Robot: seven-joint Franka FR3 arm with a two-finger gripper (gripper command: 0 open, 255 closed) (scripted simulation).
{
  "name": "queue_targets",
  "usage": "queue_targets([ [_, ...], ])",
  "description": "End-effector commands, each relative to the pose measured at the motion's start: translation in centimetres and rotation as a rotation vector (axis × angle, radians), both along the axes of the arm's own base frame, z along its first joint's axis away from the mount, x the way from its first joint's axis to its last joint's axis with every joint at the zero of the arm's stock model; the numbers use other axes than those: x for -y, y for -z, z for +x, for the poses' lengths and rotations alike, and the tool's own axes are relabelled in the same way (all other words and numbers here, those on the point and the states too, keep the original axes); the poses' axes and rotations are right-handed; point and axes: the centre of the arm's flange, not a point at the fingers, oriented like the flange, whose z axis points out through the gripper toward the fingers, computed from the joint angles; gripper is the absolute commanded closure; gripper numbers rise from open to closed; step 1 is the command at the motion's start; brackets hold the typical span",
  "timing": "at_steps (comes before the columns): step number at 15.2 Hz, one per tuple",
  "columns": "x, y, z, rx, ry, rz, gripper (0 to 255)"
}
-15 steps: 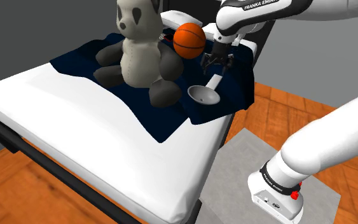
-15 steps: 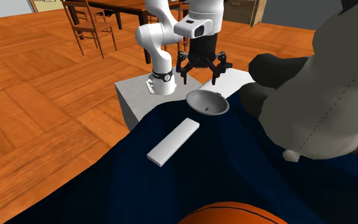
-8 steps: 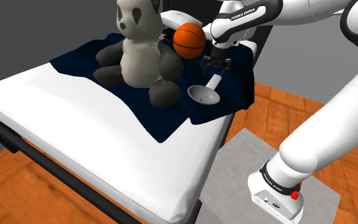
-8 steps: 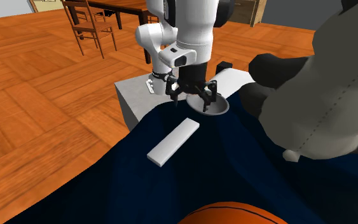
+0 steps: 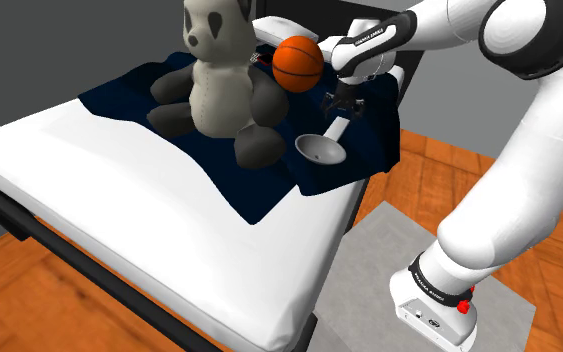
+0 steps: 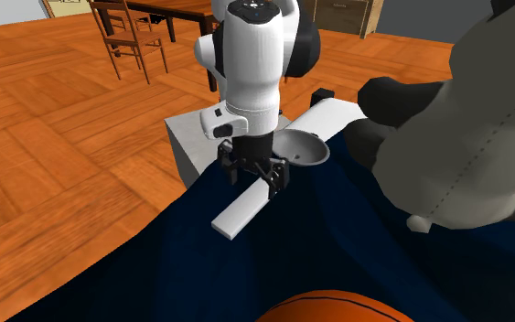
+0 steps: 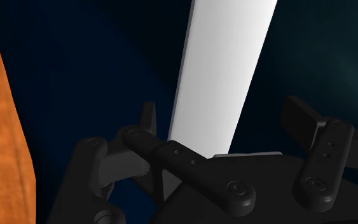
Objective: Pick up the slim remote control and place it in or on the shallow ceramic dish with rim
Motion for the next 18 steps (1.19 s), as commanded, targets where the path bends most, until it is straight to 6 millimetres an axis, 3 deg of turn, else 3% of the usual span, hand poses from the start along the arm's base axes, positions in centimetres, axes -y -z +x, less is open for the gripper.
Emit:
queue_targets([
  [1, 0.3, 1.0, 0.1, 0.001, 0.007, -0.001, 0],
  [6, 0.3, 3.4, 0.1, 0.001, 0.007, -0.001, 0],
  [13, 0.3, 3.4, 0.1, 0.001, 0.007, -0.001, 0],
  [14, 0.3, 3.4, 0.1, 0.001, 0.007, -0.001, 255],
  [18, 0.3, 3.4, 0.1, 0.001, 0.007, -0.001, 255],
])
